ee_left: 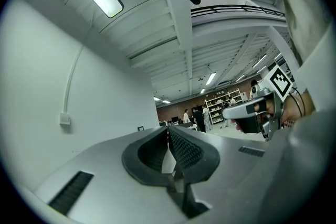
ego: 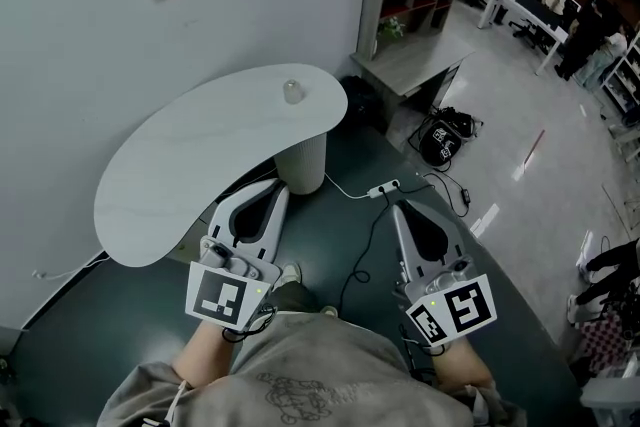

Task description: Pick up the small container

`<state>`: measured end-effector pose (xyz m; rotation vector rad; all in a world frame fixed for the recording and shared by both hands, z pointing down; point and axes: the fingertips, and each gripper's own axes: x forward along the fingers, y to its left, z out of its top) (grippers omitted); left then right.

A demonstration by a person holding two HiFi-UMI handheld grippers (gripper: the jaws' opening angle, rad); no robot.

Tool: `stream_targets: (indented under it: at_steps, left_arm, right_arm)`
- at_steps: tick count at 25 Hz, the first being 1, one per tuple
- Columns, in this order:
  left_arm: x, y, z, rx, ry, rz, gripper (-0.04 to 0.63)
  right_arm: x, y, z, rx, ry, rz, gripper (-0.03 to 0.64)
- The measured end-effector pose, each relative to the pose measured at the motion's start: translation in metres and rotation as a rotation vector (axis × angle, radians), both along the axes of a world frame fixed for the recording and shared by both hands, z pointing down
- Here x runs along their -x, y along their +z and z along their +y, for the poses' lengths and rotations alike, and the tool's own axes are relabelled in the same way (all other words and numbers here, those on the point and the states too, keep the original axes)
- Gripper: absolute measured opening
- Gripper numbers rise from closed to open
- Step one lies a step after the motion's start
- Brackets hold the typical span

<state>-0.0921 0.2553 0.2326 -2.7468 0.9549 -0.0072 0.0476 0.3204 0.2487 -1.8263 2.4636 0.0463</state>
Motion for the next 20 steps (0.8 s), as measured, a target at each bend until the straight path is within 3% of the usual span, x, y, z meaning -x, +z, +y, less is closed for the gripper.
stream_targets:
  at_steps: [8, 20]
  left_arm:
    - [-0.014, 0.015, -0.014, 0.012, 0.002, 0.002, 0.018]
    - [-0.029, 0.032, -0.079, 0.031, -0.009, -0.004, 0.018]
  right_arm:
    - [-0.006, 0.015, -0.015, 0.013, -0.027, -0.011, 0.032]
    - [-0.030, 0.034, -0.074, 0.038, -0.010, 0.029, 0.032]
